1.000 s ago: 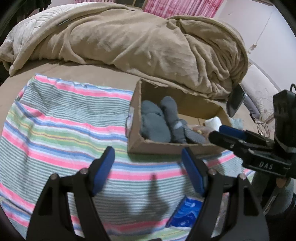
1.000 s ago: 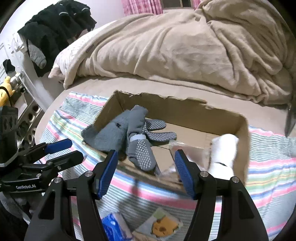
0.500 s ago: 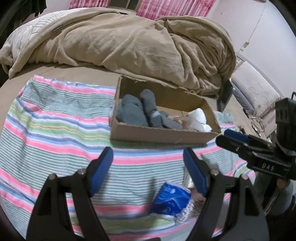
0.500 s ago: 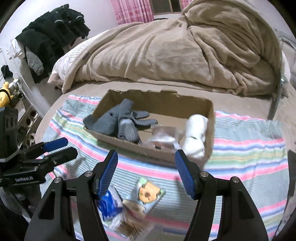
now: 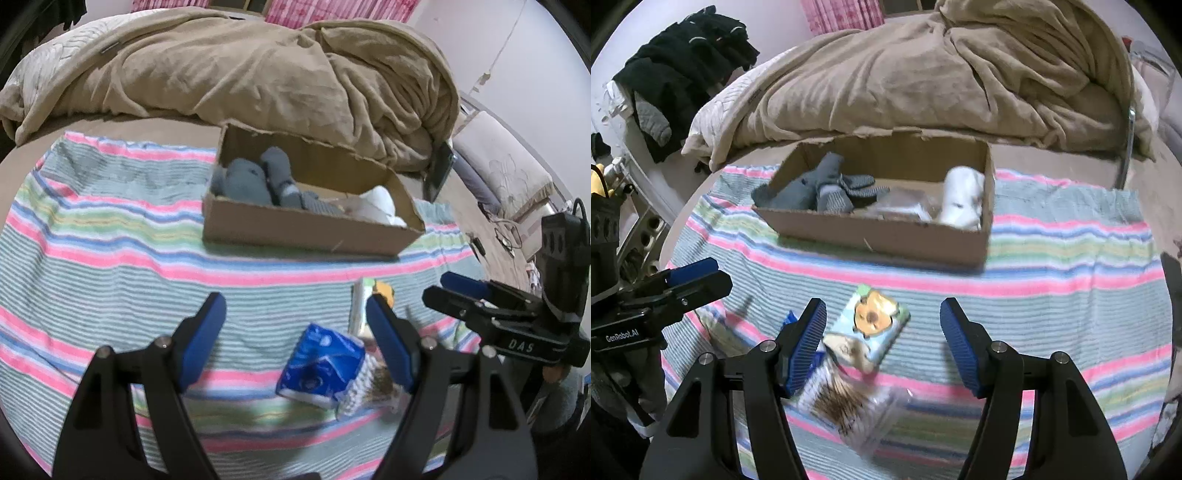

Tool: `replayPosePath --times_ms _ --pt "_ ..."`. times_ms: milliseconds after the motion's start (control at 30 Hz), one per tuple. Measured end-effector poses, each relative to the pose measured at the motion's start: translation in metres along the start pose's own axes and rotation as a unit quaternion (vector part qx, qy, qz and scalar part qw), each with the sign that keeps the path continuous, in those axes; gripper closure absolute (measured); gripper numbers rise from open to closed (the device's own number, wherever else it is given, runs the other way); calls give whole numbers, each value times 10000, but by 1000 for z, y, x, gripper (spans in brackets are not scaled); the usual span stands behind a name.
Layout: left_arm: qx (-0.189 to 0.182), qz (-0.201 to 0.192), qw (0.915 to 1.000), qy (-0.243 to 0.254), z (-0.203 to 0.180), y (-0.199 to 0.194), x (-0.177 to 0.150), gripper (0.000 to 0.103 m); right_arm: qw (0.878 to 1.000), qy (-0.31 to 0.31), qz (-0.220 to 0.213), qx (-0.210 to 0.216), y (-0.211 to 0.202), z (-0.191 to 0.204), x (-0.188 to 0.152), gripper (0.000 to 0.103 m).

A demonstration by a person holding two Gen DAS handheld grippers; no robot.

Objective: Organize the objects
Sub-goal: 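Move both tools toward the blue tissue pack and cotton swab bag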

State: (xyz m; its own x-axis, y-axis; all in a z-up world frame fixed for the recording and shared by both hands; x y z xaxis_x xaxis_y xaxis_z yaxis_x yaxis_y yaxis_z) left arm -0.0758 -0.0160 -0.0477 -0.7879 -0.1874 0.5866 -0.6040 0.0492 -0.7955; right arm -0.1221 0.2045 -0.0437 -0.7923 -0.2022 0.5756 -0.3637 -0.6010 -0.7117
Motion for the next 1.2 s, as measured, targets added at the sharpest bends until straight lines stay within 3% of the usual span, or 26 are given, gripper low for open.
replayPosePath --times_ms 1200 --pt "-11 653 9978 114 -8 28 -61 23 9964 382 718 248 32 -4 -74 36"
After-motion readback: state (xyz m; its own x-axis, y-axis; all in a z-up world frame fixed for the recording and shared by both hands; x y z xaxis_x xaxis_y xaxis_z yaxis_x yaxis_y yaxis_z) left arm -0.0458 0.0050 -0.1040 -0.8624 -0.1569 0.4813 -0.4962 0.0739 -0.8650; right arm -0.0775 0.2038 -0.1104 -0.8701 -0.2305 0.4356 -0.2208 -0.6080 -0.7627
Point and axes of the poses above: each gripper's, at about its wrist camera, not at the fingertips, and y roughly the way its jaws point, z to its left, x to its top, the point moved 3 cm from there along y, roughly the way its jaws point, and after that the axes turned 14 degrees about x, right-handed, at the moved point
